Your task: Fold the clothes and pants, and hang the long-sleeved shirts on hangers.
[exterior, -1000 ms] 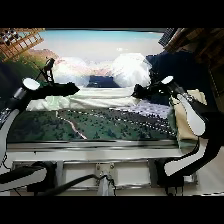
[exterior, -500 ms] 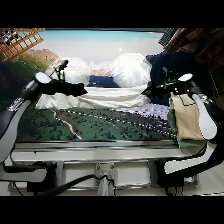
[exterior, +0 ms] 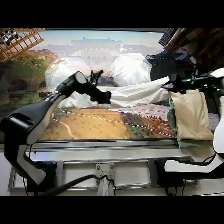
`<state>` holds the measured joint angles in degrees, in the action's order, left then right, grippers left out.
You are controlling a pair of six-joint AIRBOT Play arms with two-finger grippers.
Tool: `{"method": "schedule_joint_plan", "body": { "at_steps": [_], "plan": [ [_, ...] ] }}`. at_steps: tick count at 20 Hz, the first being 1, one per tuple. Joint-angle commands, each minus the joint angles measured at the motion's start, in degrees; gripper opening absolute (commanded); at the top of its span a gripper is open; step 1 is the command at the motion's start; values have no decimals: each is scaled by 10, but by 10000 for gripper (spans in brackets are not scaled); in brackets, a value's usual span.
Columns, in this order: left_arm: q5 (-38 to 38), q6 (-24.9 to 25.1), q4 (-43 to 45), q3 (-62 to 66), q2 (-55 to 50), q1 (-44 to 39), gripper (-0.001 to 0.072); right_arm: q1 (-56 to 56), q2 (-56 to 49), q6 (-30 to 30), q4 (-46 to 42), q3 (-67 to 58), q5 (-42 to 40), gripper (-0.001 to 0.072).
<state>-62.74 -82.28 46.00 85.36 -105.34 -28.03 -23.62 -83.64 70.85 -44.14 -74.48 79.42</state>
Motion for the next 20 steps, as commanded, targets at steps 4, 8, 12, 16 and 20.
{"method": "schedule_joint_plan", "body": {
  "at_steps": [4,8,12,16,20],
  "plan": [
    [90,-95,2,97,-74,-62,2,-28,26,1,9,-37,25,16],
    [99,-132,3,153,-113,-84,1,-28,26,1,24,-37,26,17],
    [95,-153,3,167,-135,-93,1,-28,26,5,26,-37,27,17],
    [94,-156,12,167,-142,-93,1,-28,31,6,56,-37,35,17],
    [94,-168,24,167,-150,-93,1,-28,49,26,94,-43,36,17]
  ]
}}
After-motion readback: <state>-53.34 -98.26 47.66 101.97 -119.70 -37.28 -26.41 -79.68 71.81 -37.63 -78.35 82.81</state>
